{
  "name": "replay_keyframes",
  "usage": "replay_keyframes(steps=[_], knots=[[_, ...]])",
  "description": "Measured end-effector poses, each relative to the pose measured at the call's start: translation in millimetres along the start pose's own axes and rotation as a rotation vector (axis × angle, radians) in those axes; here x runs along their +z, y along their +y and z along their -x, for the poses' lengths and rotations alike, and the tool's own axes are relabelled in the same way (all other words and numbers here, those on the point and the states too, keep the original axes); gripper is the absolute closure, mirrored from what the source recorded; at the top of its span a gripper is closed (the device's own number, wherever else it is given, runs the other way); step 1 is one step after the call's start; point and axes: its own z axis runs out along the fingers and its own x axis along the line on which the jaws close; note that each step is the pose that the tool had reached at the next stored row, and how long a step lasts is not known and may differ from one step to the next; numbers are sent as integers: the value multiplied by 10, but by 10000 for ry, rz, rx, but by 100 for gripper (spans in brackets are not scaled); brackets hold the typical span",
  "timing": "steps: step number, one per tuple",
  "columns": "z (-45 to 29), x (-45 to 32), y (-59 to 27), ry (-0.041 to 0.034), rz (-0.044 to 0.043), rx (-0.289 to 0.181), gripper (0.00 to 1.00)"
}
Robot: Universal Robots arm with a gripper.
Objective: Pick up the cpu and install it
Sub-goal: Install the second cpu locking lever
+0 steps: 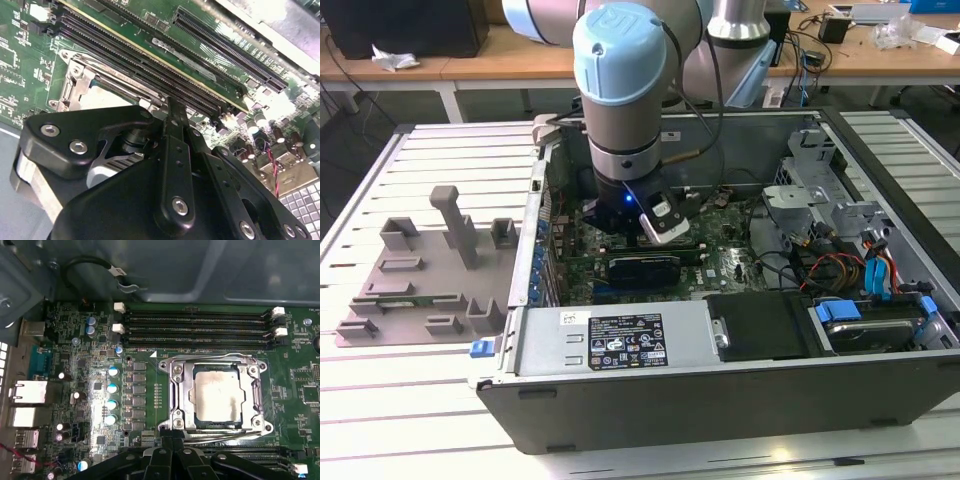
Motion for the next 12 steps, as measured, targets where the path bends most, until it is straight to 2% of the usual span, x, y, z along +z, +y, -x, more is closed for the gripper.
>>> replay_keyframes(steps=[9,12], knots=[[0,-8,-39,-2,5,11,89],[0,-13,-64,-2,36,11,89]])
